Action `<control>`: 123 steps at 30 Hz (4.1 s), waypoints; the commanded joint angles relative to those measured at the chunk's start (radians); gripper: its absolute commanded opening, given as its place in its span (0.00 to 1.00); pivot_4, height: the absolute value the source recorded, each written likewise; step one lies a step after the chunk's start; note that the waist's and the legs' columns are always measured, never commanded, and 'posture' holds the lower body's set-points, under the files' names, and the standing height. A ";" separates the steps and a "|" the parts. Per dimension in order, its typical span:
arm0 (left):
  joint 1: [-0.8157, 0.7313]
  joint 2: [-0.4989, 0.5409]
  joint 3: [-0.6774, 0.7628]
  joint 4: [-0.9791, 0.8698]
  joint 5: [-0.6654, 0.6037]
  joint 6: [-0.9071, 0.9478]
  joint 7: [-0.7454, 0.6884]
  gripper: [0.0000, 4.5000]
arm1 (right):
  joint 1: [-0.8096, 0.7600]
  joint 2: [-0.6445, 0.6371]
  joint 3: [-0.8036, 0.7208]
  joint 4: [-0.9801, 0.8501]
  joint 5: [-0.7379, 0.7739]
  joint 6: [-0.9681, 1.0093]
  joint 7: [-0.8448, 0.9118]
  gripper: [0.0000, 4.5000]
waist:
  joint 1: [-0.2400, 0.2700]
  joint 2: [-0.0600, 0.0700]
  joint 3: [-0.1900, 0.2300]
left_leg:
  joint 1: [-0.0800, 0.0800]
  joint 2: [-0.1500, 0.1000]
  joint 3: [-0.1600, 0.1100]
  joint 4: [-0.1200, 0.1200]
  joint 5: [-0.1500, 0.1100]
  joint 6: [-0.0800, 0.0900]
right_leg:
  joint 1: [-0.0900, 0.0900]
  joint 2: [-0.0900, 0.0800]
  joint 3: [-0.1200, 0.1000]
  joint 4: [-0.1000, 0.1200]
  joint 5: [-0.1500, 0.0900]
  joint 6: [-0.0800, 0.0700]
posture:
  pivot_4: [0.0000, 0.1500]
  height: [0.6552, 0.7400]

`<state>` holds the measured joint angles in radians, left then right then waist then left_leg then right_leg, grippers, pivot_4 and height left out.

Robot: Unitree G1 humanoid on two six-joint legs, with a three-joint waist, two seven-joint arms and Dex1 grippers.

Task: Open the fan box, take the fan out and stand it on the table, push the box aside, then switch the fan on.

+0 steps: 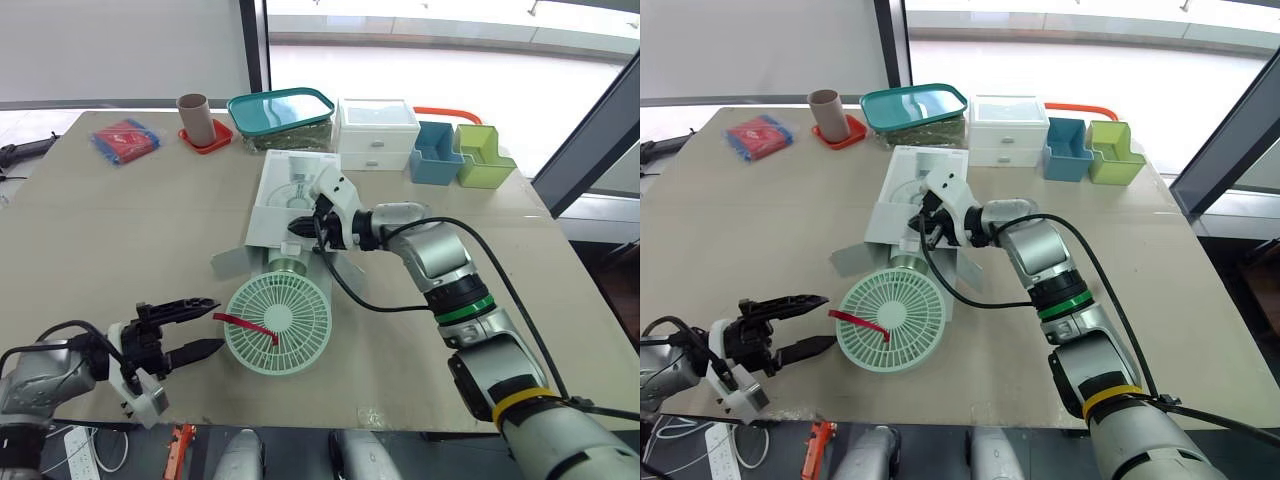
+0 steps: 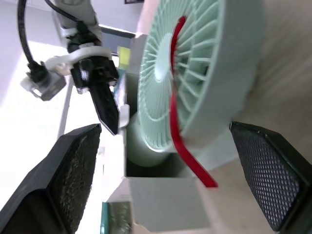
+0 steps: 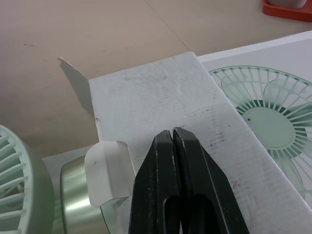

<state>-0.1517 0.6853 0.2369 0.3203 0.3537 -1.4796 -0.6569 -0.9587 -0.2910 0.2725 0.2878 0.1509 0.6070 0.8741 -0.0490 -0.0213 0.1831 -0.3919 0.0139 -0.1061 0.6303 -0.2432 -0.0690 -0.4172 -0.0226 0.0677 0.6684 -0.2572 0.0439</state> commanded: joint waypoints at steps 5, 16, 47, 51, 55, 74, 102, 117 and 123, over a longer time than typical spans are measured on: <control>-0.046 -0.022 0.004 0.093 0.199 -0.135 0.103 1.00 | -0.019 -0.027 -0.024 -0.047 0.002 0.014 -0.004 0.00 | -0.005 0.000 0.000 | 0.000 0.001 0.000 0.000 0.000 0.000 | -0.001 0.000 -0.001 0.002 0.000 0.000 | 1.00 1.00; -0.105 -0.098 0.067 0.106 0.462 -0.135 0.315 1.00 | 0.004 -0.046 -0.027 -0.097 0.011 0.048 -0.011 0.00 | -0.005 0.000 0.000 | 0.000 0.000 0.000 0.005 0.000 0.000 | -0.001 0.000 -0.002 0.008 0.000 0.000 | 1.00 1.00; 0.036 0.000 -0.121 -0.134 0.738 0.020 0.845 0.37 | 0.009 -0.054 -0.026 -0.107 0.010 0.060 -0.015 0.00 | -0.004 0.000 -0.001 | 0.001 0.000 -0.001 0.006 0.000 0.000 | -0.002 -0.001 -0.005 0.012 0.000 0.000 | 1.00 1.00; 0.095 0.032 -0.156 -0.185 0.631 0.034 0.822 0.37 | 0.011 -0.056 -0.027 -0.111 0.010 0.062 -0.015 0.00 | -0.005 0.000 -0.001 | 0.001 0.000 -0.001 0.006 0.000 0.000 | -0.002 -0.002 -0.005 0.012 0.000 0.000 | 1.00 1.00; 0.166 0.077 -0.203 -0.241 0.491 0.086 0.766 0.37 | 0.015 -0.057 -0.028 -0.115 0.011 0.064 -0.017 0.00 | -0.005 0.000 -0.001 | 0.001 0.001 0.000 0.006 0.000 0.000 | -0.002 -0.002 -0.005 0.012 0.000 0.000 | 1.00 1.00; 0.450 0.423 -0.278 -0.584 -0.188 0.357 0.415 0.37 | 0.002 -0.038 -0.016 -0.081 0.004 0.036 -0.005 0.00 | -0.010 0.001 0.000 | 0.002 0.002 0.000 0.006 0.000 0.000 | -0.002 0.000 -0.006 0.013 0.000 -0.002 | 1.00 1.00; 0.911 0.049 0.209 -1.335 -0.711 1.261 0.190 0.37 | -0.118 0.084 0.024 0.178 -0.034 -0.159 0.108 0.00 | -0.035 0.001 0.001 | 0.003 0.006 0.001 0.006 0.001 0.001 | -0.002 0.006 -0.004 0.012 0.001 -0.006 | 1.00 1.00; 1.149 -0.259 0.319 -1.315 -0.837 1.270 0.104 0.37 | -0.197 0.166 0.028 0.358 -0.066 -0.285 0.169 0.00 | -0.051 0.000 0.001 | 0.007 0.015 0.008 0.006 0.000 0.002 | -0.002 0.016 0.005 0.012 0.000 -0.010 | 1.00 1.00; 1.085 -0.253 0.444 -1.249 -1.014 1.322 0.134 0.37 | -0.191 0.169 0.017 0.352 -0.071 -0.286 0.172 0.00 | -0.052 0.000 0.001 | 0.007 0.017 0.009 0.006 0.000 0.002 | -0.003 0.019 0.005 0.012 -0.001 -0.011 | 1.00 1.00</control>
<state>0.9347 0.4339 0.6312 -0.9237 -0.5999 -0.1564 -0.5341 -1.1193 -0.1261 0.3109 0.6610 0.0739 0.3308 1.0430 -0.1006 -0.0218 0.1837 -0.3853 0.0307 -0.0974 0.6362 -0.2434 -0.0673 -0.4205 -0.0039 0.0728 0.6804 -0.2576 0.0330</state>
